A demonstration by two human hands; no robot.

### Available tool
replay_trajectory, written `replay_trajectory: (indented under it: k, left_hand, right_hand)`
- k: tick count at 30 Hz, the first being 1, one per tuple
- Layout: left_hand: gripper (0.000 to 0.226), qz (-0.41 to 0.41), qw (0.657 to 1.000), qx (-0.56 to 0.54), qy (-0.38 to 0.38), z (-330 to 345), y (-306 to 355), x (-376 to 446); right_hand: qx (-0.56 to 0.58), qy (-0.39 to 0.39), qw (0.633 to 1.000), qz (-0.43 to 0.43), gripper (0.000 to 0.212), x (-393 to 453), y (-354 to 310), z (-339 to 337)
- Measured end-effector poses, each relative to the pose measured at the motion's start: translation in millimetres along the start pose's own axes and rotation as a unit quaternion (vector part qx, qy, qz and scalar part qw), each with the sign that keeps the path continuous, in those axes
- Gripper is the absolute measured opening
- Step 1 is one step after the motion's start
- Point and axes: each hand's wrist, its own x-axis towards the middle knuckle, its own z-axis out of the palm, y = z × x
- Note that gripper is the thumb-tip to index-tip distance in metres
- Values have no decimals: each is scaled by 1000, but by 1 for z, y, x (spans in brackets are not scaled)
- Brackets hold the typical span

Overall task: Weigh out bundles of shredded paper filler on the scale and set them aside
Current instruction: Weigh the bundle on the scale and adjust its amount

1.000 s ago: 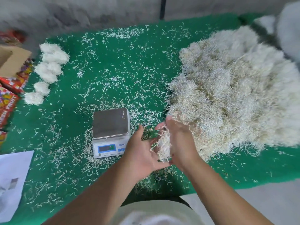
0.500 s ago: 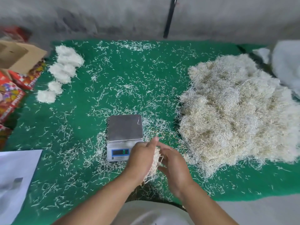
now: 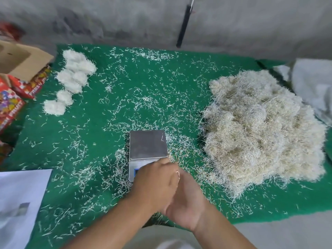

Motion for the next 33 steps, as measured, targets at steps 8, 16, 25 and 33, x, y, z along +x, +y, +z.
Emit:
replay_trajectory:
  k: [8, 16, 25, 33]
  left_hand:
    - [64, -27, 996, 77, -31, 20, -23, -25]
    - [25, -231, 915, -304, -134, 42, -107, -50]
    - [34, -451, 709, -539, -55, 28, -213, -73]
    - [33, -562, 682, -446, -140, 50, -293, -129]
  right_hand:
    - [13, 78, 997, -19, 80, 17, 29, 6]
    - [-167, 102, 980, -20, 50, 43, 73, 5]
    - [-545, 197, 804, -135, 54, 148, 2, 29]
    - [-471, 240, 840, -125, 64, 250, -111, -4]
